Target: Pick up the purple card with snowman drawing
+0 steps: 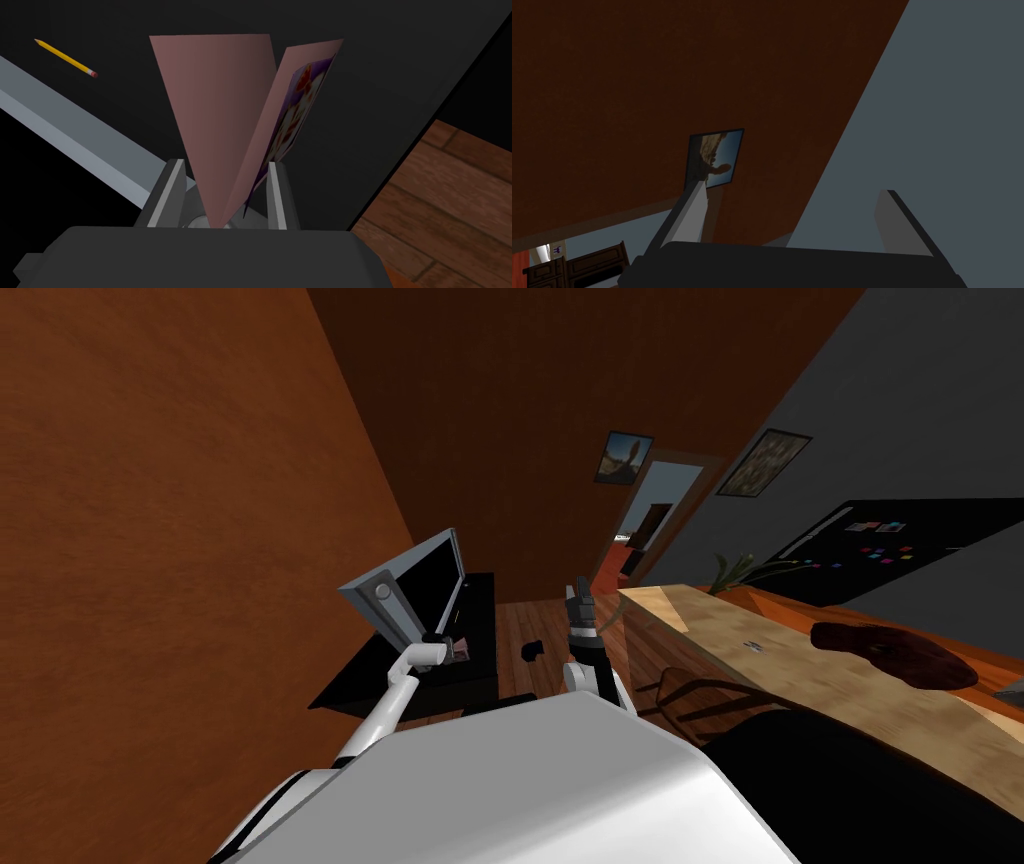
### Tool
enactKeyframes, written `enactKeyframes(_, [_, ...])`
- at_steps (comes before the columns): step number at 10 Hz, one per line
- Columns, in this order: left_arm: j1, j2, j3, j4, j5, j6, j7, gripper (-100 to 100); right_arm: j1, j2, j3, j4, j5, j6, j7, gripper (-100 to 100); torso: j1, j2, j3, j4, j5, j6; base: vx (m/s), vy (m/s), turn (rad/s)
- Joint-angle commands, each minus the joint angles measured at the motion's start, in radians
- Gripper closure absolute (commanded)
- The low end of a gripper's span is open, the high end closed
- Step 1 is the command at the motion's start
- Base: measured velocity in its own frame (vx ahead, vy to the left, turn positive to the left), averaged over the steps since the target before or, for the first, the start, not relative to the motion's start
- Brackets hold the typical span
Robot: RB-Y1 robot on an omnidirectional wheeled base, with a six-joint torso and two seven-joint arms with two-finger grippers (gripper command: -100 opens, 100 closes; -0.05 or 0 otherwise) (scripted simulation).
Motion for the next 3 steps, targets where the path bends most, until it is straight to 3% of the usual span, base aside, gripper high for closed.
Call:
enactKeyframes(1, [-0.005, 0.01, -0.004, -0.026, 0.007, 0.031, 0.009, 100, 0.0, 0.0, 0.0, 0.0, 0.0, 0.0, 0.0, 0, 0.0, 0.0, 0.0, 0.0, 0.0, 0.0, -0.001, -0.004, 0.012])
enactKeyframes(2, [-0.002, 0.007, -0.003, -0.019, 0.005, 0.02, 0.005, 100, 0.0, 0.0, 0.0, 0.0, 0.0, 0.0, 0.0, 0, 0.0, 0.0, 0.0, 0.0, 0.0, 0.0, 0.0, 0.0, 0.0])
enactKeyframes(3, [-0.002, 0.008, -0.003, -0.022, 0.006, 0.024, 0.006, 0, 0.0, 0.0, 0.0, 0.0, 0.0, 0.0, 0.0, 0, 0.0, 0.0, 0.0, 0.0, 0.0, 0.0, 0.0, 0.0, 0.0])
